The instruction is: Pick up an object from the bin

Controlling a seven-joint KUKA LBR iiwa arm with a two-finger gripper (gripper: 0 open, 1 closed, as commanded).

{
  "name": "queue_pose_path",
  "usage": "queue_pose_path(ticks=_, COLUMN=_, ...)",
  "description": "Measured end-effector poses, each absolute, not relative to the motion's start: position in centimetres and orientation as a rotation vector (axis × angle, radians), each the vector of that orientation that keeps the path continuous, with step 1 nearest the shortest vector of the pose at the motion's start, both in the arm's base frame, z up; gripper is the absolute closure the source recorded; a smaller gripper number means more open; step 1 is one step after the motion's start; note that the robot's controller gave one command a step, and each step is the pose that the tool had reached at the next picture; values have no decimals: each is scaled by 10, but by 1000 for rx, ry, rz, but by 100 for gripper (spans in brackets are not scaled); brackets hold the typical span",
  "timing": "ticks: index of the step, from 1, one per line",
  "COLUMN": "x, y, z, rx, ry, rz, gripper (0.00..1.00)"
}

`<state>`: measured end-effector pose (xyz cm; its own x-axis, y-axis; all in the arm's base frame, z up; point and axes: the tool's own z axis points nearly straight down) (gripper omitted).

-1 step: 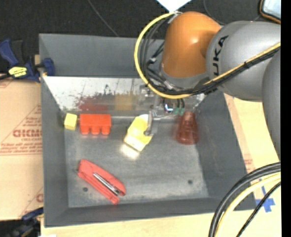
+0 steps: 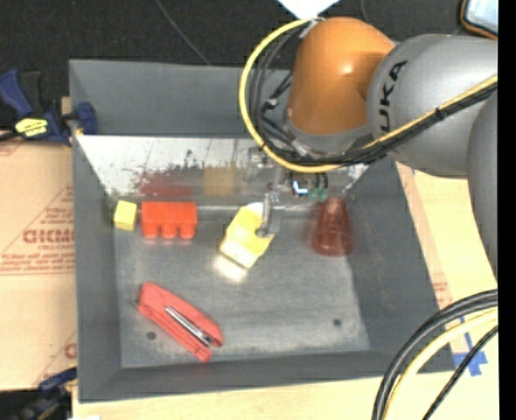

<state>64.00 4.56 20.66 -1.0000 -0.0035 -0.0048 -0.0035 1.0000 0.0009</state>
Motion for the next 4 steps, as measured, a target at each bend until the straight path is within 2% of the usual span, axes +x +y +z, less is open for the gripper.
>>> queue_pose_path(ticks=1, x=651, y=22, z=90, rx=-744, ry=3043, rz=-3, gripper=0)
queue_pose_path(ticks=2, x=652, y=14, z=162, rx=-630, ry=3067, rz=1, gripper=0)
queue_pose_path(ticks=3, x=654, y=24, z=101, rx=-974, ry=2976, rz=2, gripper=0)
queue_pose_path(ticks=4, x=650, y=-7, z=73, rx=-1726, ry=2609, rz=-9, gripper=0)
